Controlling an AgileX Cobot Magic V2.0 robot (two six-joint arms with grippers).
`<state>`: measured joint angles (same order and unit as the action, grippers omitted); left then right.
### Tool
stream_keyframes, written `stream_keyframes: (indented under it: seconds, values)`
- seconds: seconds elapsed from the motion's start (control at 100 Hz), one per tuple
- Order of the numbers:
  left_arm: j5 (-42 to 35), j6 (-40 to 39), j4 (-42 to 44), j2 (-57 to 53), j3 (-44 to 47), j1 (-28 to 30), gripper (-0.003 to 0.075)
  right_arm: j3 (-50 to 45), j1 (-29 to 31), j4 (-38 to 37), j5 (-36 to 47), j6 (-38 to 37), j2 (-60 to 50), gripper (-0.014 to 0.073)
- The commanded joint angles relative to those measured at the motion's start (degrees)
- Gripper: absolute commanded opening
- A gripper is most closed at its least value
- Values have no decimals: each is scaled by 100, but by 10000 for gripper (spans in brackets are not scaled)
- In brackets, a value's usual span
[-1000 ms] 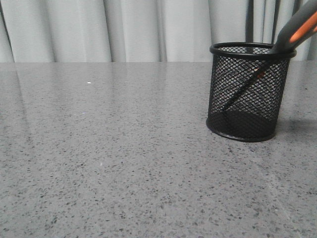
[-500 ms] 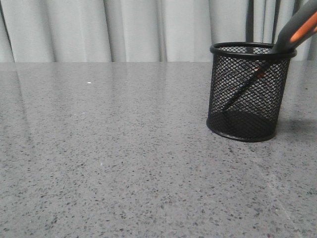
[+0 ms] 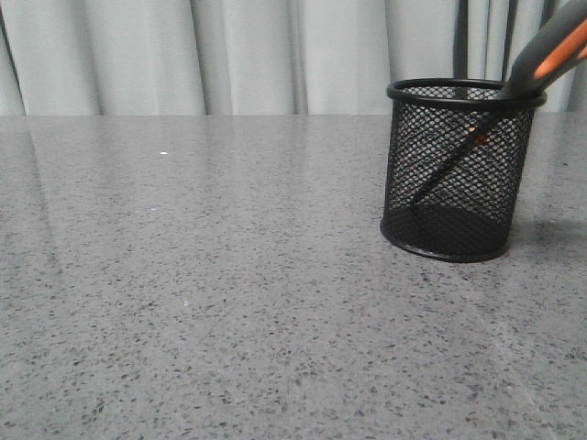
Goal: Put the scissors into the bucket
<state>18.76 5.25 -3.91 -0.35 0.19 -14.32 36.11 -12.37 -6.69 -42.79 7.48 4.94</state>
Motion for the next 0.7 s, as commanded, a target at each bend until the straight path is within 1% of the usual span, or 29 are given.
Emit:
stream_keyframes:
  seconds: [0.0,0.06,0.11,0.16,0.21,0.26,0.46,0.49,0.53,0.62,0.69]
  values:
    - [-333,-11,-72,-151,262,17,-20,-562,78,-169,1307,-11,98,-50]
    - [-333,-11,-72,-151,262,17,-20,-1190,140,-157,2290,-169,109,-50]
    - [-333,-11,-72,-151,262,17,-20,-1846,210,-157,3373,-330,119,-50]
    - [-333,-11,-72,-151,262,17,-20,-2384,306,-157,4165,-527,119,-50]
    - [-333,-11,-72,-151,262,17,-20,-2834,409,-133,4672,-748,119,-50]
    - [-333,-11,-72,-151,262,17,-20,-3169,498,-133,4872,-862,119,-50]
    - [-333,-11,-72,-151,262,17,-20,-3787,556,-133,4882,-862,-121,-50]
    - [-333,-11,-72,-151,262,17,-20,-3771,556,-133,4537,-862,-219,-50]
    - [-333,-11,-72,-151,262,17,-20,-3771,556,-133,4325,-862,-367,-50]
    - [-333,-11,-72,-151,262,17,-20,-3771,570,-133,3574,-862,-694,-50]
    - [-333,-11,-72,-151,262,17,-20,-3771,583,-74,3134,-862,-663,-50]
